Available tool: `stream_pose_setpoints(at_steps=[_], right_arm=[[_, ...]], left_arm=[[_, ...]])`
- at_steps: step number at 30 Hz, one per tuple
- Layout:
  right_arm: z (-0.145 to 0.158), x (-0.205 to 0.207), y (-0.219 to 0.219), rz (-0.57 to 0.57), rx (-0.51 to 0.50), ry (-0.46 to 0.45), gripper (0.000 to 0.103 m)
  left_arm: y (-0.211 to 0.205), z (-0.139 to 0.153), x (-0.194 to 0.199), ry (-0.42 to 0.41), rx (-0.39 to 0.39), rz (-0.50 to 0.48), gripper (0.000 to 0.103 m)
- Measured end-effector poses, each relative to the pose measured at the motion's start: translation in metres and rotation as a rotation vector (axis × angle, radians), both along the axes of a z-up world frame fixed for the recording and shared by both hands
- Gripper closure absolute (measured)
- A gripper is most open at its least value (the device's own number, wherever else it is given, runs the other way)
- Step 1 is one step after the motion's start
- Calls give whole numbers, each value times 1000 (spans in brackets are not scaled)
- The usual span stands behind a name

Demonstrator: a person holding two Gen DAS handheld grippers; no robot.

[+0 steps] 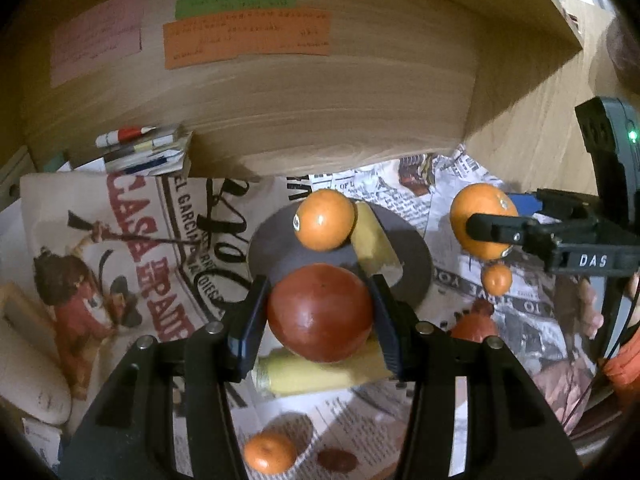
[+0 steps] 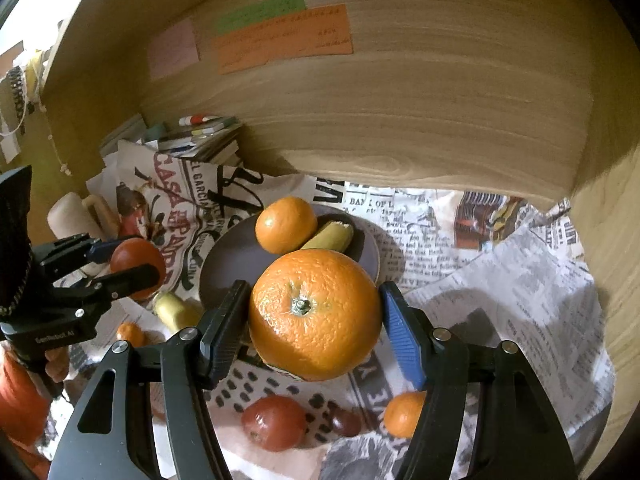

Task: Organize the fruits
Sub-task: 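Carry the tomato with the left tool while the right tool carries the orange over the plate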

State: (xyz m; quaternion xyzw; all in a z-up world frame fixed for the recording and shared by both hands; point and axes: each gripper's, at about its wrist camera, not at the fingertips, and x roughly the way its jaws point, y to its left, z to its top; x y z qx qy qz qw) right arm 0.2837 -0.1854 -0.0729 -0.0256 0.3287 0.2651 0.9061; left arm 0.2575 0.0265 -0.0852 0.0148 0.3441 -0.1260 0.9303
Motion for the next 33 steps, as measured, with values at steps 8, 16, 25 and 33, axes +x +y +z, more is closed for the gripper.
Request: stream_pose_setpoints(at_steps=[8, 16, 25, 33], right_arm=[[-2, 25, 7, -3, -20, 6, 41], [-8, 49, 13, -4, -41, 30, 41], [-18, 72, 13, -19, -43, 76, 41], [-36, 87, 18, -14, -56, 144, 41]], left_arm=[[-5, -6, 36, 25, 9, 0, 53], [-9, -20, 67, 66, 21, 1, 53], [-16, -35, 83, 117, 38, -17, 53], [-27, -48, 89, 162, 44, -43, 53]])
